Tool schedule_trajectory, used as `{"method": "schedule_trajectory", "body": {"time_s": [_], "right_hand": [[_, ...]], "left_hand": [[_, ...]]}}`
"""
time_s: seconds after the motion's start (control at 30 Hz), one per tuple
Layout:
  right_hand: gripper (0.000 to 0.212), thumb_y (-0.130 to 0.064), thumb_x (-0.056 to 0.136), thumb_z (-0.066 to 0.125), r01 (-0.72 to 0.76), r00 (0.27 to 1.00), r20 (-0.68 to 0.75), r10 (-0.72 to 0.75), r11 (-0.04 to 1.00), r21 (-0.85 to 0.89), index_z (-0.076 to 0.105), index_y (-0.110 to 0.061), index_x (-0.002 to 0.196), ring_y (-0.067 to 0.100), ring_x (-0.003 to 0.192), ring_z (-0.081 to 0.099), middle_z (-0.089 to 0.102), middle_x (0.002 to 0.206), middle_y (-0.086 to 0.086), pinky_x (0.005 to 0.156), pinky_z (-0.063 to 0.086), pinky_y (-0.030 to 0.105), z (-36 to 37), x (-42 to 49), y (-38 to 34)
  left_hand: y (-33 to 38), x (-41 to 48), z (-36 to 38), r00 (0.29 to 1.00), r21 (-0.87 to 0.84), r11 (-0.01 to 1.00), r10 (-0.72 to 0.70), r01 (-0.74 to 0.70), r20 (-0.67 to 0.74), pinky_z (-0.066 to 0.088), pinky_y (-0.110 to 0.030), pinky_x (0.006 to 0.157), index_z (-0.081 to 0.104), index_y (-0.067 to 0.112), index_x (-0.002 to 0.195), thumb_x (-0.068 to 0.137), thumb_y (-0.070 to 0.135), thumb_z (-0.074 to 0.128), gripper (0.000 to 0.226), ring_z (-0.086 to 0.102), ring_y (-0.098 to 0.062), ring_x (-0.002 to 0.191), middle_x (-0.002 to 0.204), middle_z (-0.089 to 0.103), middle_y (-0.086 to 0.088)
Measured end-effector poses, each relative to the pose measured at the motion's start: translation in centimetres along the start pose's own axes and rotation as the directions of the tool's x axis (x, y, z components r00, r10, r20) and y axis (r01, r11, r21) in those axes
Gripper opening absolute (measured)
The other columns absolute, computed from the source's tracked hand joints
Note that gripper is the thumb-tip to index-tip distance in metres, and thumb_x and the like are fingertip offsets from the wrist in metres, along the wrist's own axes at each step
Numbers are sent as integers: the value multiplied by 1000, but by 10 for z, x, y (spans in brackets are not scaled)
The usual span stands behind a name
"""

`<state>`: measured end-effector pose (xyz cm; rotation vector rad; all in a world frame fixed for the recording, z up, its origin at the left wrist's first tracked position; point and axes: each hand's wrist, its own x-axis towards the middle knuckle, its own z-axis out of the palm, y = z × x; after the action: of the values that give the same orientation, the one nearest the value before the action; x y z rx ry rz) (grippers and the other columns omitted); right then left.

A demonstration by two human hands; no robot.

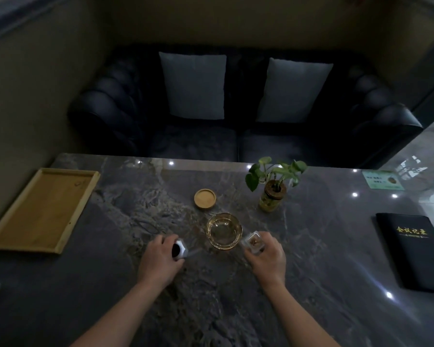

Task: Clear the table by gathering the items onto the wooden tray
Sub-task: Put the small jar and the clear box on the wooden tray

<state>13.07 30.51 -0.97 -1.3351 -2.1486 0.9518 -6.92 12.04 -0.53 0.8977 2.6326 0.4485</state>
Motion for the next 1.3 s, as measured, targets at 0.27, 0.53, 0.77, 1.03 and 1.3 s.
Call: {"method": "schedule_trajectory", "body": {"time_s": [0.27, 0.53, 0.77, 1.03, 1.3], "right_hand": [[29, -35, 66, 79, 116, 982, 132, -132, 986, 122, 62, -33, 88, 13, 80, 62, 66, 82, -11, 69, 54, 38, 30, -11, -41], [33, -38, 65, 80, 251, 920, 257, -295, 949, 191, 63, -29, 92, 12, 81, 64, 67, 87, -8, 71, 55, 40, 97, -19, -111], [27, -38, 64, 77, 291, 877, 342, -338, 939, 182, 59, -33, 84, 2, 71, 65, 68, 77, -14, 60, 54, 26, 180, -13, -194], [29, -37, 64, 75, 328, 842, 396, -368, 930, 167, 59, -27, 86, 8, 71, 65, 67, 79, -7, 62, 55, 36, 268, 5, -285], [28, -35, 64, 76, 292, 865, 393, -312, 950, 111, 54, -29, 80, 8, 68, 64, 66, 76, -7, 57, 53, 34, 325, 26, -331]], "left_hand": [[-25, -22, -25, 988, -64, 996, -78, 70, -135, 48, -39, 81, 60, 27, 122, 70, 39, 78, 57, 54, -30, 102, 110, 55, -7], [-92, -16, -63, 958, -139, 977, -189, 162, -216, 44, -35, 74, 59, 25, 116, 66, 39, 83, 57, 52, -28, 99, 108, 52, -5], [-169, 16, -114, 922, -239, 951, -262, 196, -285, 49, -39, 76, 62, 24, 111, 61, 32, 86, 55, 57, -31, 94, 102, 55, -7], [-256, 67, -146, 905, -249, 937, -314, 246, -286, 47, -40, 78, 63, 23, 113, 63, 37, 85, 56, 56, -33, 99, 104, 58, -10], [-291, 129, -148, 921, -266, 908, -367, 325, -129, 45, -37, 83, 54, 27, 122, 72, 51, 76, 59, 51, -26, 108, 119, 51, -5]]}}
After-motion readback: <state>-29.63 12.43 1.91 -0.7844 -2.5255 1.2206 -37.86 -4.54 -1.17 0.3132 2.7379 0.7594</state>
